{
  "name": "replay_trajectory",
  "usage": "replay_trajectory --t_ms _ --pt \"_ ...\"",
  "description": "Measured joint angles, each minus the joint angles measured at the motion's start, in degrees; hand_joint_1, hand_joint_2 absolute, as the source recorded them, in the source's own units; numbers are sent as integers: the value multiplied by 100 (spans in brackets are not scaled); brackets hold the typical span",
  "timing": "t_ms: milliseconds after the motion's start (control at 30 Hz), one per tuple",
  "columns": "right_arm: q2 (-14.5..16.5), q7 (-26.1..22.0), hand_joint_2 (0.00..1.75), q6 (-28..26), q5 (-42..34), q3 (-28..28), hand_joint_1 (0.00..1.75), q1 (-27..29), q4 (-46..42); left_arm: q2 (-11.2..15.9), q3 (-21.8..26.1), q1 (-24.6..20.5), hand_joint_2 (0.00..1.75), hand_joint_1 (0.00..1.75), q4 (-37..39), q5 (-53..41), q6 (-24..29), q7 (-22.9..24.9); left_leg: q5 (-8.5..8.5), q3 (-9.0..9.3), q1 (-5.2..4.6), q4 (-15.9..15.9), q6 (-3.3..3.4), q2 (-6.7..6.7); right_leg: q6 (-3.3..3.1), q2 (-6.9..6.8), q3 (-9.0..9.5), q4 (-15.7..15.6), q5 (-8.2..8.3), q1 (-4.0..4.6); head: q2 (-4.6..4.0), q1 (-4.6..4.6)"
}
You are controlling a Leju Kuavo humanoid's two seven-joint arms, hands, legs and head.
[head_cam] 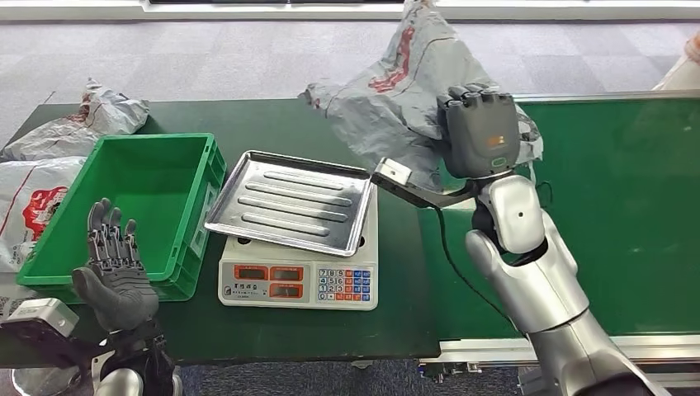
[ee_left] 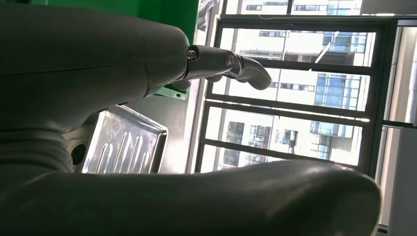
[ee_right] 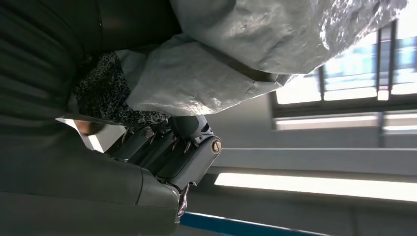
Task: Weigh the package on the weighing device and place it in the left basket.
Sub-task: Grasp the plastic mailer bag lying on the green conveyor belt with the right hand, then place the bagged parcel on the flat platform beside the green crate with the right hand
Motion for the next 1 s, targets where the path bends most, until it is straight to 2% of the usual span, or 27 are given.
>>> replay_trajectory --t_ms 133,333,433,667,700,800,833,900,1000 --pt "523 -94 175 -22 -433 683 175 -442 498 -40 -15 -127 0 0 105 52 16 -3 1 2 5 0 -2 -3 -1 -1 -1 0 0 5 0 -2" --pt "1279 -540 175 -140 -1660 1257 175 -499 1362 -73 -17 -315 0 0 162 111 192 -78 2 -1 9 0 -3 -6 -2 -4 -3 0 -1 8 0 -2" --pt "1469 -649 175 -220 -1817 1370 175 -484 1684 -73 -17 -346 0 0 163 110 219 -97 2 -3 9 0 -3 -8 -2 -6 -4 0 -1 7 0 -2" --pt "1685 -792 175 -158 -2290 1411 175 -364 2019 -72 -17 -381 0 0 165 80 404 -158 1 -4 7 1 -3 -10 -2 -14 -5 -1 -1 5 0 -2" --pt "1717 -774 175 -158 -2323 1409 168 -322 2080 -72 -17 -394 0 0 165 74 431 -155 1 -4 7 1 -3 -11 -2 -14 -5 -1 -1 6 0 -1" --pt "1770 -617 175 -168 -2278 1385 37 -199 2272 -71 -17 -417 0 0 168 64 452 -126 1 -4 7 1 -3 -11 -2 -15 -7 -1 -1 7 0 -2" --pt "1774 -545 175 -172 -2237 1369 0 -171 2324 -71 -17 -417 0 0 170 61 453 -119 1 -5 7 1 -3 -11 -2 -15 -7 -1 -1 7 0 -3" --pt "1774 -354 175 -213 -2093 1340 0 -140 2412 -72 -18 -417 0 0 178 47 453 -110 1 -5 7 1 -3 -9 -2 -14 -9 -1 -1 6 0 -3" --pt "1771 318 175 -316 -1430 1256 0 -70 2518 -82 -19 -418 0 0 203 -44 437 -42 1 -4 7 2 -3 -10 -2 -14 -9 -1 -1 6 0 -1"
